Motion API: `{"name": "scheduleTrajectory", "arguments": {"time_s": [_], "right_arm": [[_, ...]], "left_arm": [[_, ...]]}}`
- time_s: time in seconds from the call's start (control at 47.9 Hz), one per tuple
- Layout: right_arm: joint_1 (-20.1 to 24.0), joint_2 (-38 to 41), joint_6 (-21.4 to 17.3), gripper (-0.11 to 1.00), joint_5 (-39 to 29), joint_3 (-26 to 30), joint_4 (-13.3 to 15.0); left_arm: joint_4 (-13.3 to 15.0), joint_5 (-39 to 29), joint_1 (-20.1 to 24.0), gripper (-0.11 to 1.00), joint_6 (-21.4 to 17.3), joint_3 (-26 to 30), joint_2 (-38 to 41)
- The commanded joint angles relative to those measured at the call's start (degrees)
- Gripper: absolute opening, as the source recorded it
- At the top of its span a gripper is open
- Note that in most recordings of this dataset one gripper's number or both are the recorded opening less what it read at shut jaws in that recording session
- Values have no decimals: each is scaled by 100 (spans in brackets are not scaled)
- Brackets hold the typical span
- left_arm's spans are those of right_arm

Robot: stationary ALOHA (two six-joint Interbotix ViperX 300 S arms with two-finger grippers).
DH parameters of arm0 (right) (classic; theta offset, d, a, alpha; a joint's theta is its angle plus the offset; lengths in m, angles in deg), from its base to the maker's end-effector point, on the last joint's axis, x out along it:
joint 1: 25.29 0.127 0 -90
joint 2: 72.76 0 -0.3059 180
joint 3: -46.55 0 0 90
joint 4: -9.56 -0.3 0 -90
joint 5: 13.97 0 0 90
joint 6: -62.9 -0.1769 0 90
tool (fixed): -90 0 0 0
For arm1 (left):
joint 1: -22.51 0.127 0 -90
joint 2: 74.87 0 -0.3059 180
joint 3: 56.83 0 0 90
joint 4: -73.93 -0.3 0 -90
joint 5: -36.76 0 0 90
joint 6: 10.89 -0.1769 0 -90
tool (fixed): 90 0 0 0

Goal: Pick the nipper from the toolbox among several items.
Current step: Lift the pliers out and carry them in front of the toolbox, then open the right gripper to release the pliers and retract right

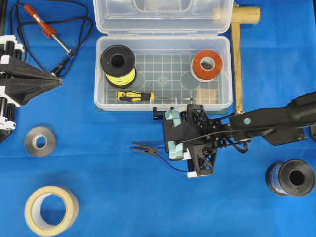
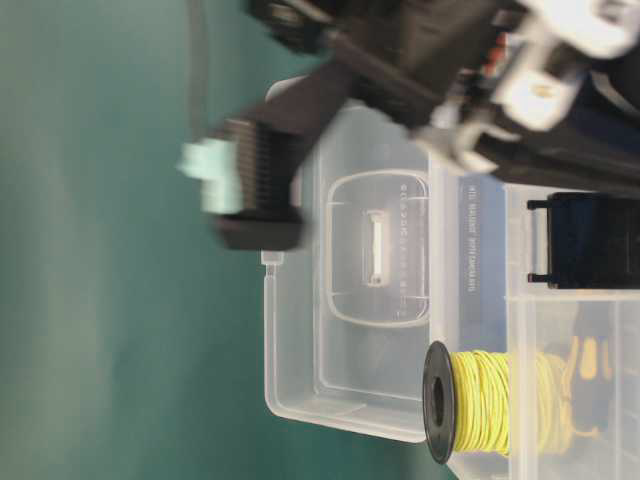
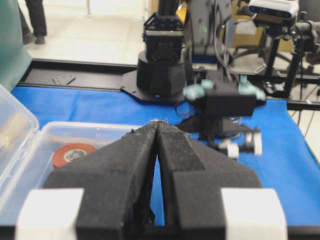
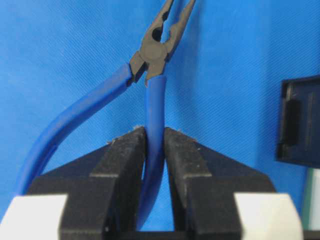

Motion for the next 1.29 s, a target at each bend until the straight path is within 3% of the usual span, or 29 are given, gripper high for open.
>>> {"name": "scheduleTrajectory", "arguments": {"time_s": [0.0, 0.271, 0.501, 0.668, 0.814, 1.273], "right_arm": [[0, 18, -18, 13, 185, 62, -9], [-79, 149, -97, 17, 185, 79, -70], [-88, -396, -44, 80, -53, 53, -18], [-97, -1503, -18, 71, -316, -176, 202], [-123, -2461, -26, 72, -369, -562, 387], [-773, -5520, -70, 71, 202, -2848, 475]], "left_arm": [[18, 62, 9, 0, -9, 53, 44], [18, 70, 9, 0, 0, 53, 44], [18, 79, 9, 0, 0, 53, 26], [18, 79, 9, 0, 0, 53, 9], [18, 79, 9, 0, 0, 53, 9], [18, 202, 0, 0, 0, 44, 9]]}}
